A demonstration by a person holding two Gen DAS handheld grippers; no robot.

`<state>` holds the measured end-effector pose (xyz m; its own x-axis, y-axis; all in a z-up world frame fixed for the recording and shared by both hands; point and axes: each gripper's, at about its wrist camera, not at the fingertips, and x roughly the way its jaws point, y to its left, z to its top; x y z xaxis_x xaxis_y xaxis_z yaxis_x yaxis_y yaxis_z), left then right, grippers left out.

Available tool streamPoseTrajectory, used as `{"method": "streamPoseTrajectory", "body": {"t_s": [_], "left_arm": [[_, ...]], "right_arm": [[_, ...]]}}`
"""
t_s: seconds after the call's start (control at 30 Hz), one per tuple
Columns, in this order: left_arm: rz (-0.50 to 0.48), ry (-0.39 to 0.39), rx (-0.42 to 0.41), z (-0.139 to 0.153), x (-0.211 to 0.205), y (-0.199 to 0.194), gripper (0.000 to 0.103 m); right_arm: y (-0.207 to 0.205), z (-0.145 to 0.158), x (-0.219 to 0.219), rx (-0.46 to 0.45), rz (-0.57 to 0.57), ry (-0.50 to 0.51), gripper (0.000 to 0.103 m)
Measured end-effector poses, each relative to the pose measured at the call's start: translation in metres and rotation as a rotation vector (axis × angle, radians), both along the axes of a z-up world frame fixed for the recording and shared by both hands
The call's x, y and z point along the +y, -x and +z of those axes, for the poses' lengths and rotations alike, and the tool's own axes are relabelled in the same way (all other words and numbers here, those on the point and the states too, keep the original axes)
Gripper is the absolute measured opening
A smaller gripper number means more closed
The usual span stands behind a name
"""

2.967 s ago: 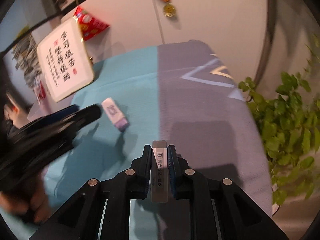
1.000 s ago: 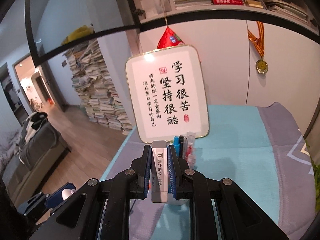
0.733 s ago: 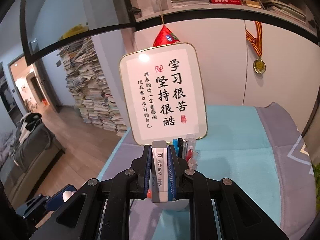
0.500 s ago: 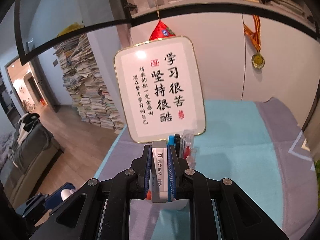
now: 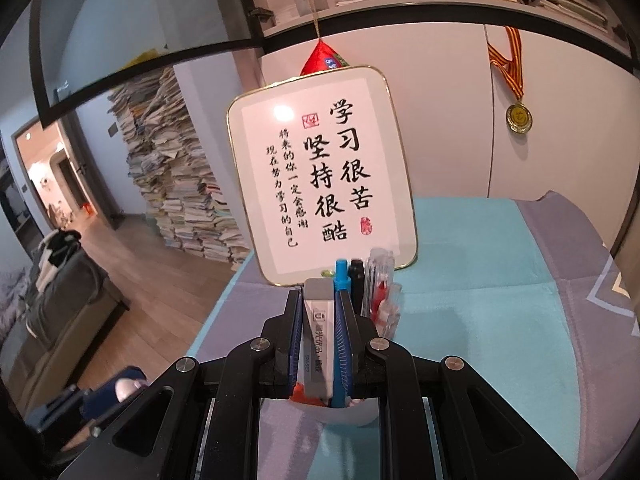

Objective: Organize stationery
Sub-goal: 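Lower the grey eraser into the frosted cup and open the right gripper, then lower the white eraser into the frosted cup with the left gripper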

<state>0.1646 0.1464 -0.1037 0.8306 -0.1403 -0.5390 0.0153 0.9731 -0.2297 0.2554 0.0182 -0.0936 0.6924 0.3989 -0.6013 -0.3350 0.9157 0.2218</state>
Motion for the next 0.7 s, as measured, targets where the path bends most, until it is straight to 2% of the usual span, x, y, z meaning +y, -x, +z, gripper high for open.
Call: {"method": "streamPoseTrajectory", "body": {"t_s": [0.53,0.7], "left_arm": [[-0.019,-0.012,0.009,0.000,-0.008,-0.005,0.023],[-0.027,-0.017,0.002,0.002,-0.013,-0.004,0.023]], "right_arm": [[0.006,-0.009,-0.013,0.061,0.015,0.021,0.017],[0.013,-0.005,-0.018,0.044,0.011,0.029,0.018]]}}
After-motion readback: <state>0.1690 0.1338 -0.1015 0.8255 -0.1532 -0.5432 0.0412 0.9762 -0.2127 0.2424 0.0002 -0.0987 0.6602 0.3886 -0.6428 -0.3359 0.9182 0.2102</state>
